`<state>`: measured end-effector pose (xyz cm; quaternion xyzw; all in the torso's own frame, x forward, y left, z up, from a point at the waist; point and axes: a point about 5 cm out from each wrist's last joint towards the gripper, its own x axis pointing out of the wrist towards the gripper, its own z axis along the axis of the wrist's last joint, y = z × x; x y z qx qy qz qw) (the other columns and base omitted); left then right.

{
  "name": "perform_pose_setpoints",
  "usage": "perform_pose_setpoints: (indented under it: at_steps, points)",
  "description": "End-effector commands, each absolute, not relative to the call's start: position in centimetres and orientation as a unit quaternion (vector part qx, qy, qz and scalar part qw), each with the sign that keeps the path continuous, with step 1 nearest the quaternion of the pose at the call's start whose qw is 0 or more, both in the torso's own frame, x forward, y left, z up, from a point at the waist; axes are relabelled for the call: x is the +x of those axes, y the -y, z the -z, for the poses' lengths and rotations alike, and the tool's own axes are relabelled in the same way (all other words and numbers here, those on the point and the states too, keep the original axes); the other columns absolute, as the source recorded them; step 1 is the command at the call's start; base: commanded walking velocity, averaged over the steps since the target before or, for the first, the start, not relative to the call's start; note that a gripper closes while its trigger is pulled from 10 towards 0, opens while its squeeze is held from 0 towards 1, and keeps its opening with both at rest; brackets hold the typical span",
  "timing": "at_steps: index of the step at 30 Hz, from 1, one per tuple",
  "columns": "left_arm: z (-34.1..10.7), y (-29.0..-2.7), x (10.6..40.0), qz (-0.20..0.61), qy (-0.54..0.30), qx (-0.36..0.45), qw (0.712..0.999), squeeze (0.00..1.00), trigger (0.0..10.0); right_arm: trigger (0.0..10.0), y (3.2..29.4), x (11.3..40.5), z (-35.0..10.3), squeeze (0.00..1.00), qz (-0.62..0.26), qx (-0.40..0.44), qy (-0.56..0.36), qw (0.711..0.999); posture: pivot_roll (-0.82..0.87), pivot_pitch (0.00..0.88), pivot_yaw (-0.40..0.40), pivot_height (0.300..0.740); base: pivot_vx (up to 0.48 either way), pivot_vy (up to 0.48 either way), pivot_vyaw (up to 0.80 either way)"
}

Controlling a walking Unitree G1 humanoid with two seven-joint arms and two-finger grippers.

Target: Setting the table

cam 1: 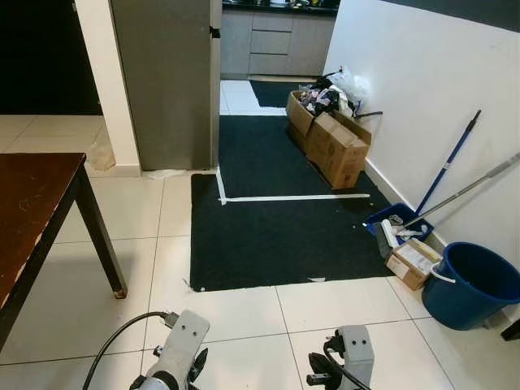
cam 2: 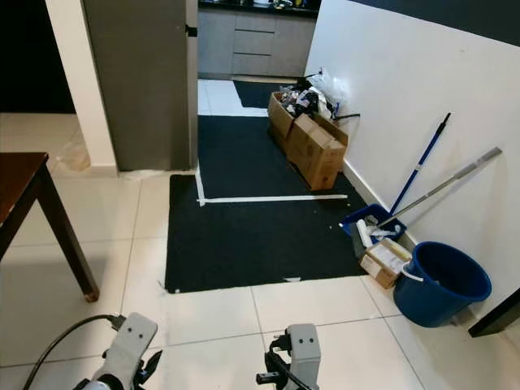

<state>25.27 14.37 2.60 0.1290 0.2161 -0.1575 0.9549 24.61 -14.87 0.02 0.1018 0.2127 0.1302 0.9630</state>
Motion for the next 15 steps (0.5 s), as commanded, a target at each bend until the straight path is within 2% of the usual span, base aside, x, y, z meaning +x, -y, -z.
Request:
perform_pose_setpoints:
  at_steps: [1,15]
  points:
    - [-2.07,-14.29,24.9,0.163,-0.23,0.125,0.951,0.0,10.0,10.0,15.08,24.33,0.38,0.0,-0.13,0.101,-0.22,0.962,0.05,0.024,0.001,0.74,0.0,0.0,0.0]
    - [-2.02,-14.05,24.85,0.18,-0.233,0.127,0.947,0.0,10.0,10.0,15.15,24.29,0.26,0.0,-0.128,0.094,-0.213,0.964,0.06,0.039,0.016,0.74,0.0,0.0,0.0]
